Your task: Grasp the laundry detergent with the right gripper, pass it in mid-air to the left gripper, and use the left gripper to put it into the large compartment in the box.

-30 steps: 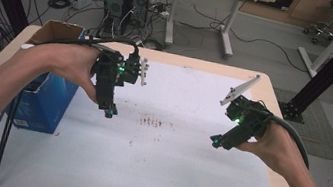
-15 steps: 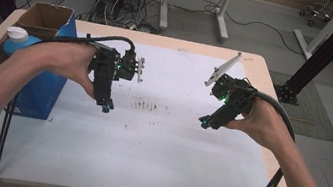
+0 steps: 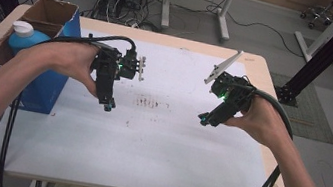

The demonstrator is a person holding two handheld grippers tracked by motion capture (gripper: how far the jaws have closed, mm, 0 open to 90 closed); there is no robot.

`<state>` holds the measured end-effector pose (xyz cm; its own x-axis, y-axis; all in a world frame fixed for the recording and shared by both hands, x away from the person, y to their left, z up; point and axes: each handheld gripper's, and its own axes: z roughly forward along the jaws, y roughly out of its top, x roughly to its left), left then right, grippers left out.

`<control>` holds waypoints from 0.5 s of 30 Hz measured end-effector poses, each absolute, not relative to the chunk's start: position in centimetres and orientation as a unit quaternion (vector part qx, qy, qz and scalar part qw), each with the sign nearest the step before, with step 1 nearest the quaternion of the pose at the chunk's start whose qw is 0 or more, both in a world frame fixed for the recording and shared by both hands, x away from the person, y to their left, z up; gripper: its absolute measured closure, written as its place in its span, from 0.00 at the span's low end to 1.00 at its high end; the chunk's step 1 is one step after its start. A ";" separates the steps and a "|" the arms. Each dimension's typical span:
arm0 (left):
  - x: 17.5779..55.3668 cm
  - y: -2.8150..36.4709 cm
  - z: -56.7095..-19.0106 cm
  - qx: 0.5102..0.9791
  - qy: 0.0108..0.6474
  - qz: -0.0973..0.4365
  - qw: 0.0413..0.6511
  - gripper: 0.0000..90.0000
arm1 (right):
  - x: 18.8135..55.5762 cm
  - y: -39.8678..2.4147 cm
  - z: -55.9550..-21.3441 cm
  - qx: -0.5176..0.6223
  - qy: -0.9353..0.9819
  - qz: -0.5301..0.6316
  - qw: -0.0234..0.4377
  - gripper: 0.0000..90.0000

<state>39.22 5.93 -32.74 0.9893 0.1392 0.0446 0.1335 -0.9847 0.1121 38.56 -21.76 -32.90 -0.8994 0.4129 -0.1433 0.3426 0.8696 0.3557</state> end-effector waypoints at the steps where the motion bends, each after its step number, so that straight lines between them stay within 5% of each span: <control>1: 39.2 5.9 -32.7 0.996 0.068 0.027 0.055 0.18 | 38.5 -21.8 -32.9 0.196 0.961 0.162 0.107 0.14; 15: 39.2 5.9 -32.5 0.995 0.072 0.036 0.059 0.18 | 38.2 -21.8 -32.7 0.198 0.960 0.164 0.112 0.14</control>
<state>39.20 5.90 -32.52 0.9871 0.1467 0.0637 0.1381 -0.9827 0.1232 38.17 -21.77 -32.70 -0.8965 0.4173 -0.1491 0.3442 0.8676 0.3589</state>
